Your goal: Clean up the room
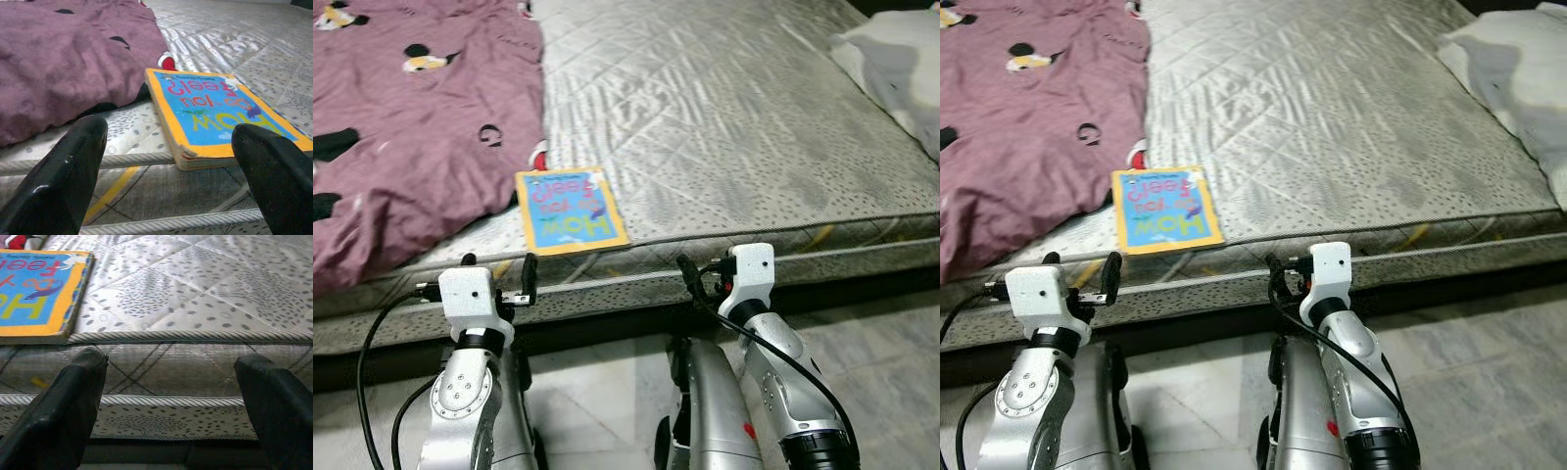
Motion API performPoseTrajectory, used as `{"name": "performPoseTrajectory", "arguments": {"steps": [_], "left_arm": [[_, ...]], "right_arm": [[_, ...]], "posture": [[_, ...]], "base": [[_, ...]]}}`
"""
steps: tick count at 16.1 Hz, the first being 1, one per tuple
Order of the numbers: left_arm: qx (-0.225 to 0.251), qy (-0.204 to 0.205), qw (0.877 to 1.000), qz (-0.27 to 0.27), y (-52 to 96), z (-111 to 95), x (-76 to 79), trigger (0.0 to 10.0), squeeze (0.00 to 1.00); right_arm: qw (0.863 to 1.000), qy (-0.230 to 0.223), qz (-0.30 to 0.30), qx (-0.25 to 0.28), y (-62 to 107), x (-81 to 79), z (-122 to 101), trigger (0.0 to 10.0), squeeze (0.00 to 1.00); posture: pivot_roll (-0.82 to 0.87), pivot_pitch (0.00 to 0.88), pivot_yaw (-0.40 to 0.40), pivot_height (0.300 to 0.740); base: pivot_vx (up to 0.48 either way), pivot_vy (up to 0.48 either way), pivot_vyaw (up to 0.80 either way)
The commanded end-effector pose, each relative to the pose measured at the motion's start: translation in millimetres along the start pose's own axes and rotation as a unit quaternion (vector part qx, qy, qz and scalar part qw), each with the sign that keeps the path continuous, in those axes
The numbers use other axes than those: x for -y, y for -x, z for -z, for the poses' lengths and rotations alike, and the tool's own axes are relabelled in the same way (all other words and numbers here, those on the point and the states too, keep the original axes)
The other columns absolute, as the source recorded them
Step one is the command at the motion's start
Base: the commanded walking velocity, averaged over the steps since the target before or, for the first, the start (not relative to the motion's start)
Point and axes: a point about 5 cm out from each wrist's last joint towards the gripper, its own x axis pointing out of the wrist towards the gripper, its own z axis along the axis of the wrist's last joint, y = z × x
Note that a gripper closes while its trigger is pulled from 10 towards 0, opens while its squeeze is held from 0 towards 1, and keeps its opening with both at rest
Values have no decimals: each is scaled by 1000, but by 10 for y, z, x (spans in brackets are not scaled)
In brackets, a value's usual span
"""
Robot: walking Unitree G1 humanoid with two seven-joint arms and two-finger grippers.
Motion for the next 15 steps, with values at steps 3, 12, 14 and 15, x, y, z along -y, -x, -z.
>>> {"name": "performPoseTrajectory", "arguments": {"steps": [3,12,14,15], "left_arm": [[0,2,1000,6,14,10,14,10000,0],[-6,2,1000,3,15,28,34,10000,0],[-8,0,1000,-7,19,33,29,10000,0],[-7,-5,1000,-20,28,30,6,10000,0]], "right_arm": [[1000,-1,2,-7,12,31,40,10000,0],[1000,-4,1,-8,9,29,51,10000,0],[1000,0,-2,-9,9,23,55,10000,0],[1000,6,-7,-8,8,13,57,10000,0]], "posture": [[-9,179,-54,490],[-7,173,-54,490],[-4,168,-54,490],[-3,168,-54,490]], "base": [[254,0,0],[127,0,0],[0,0,0],[0,0,800]]}}
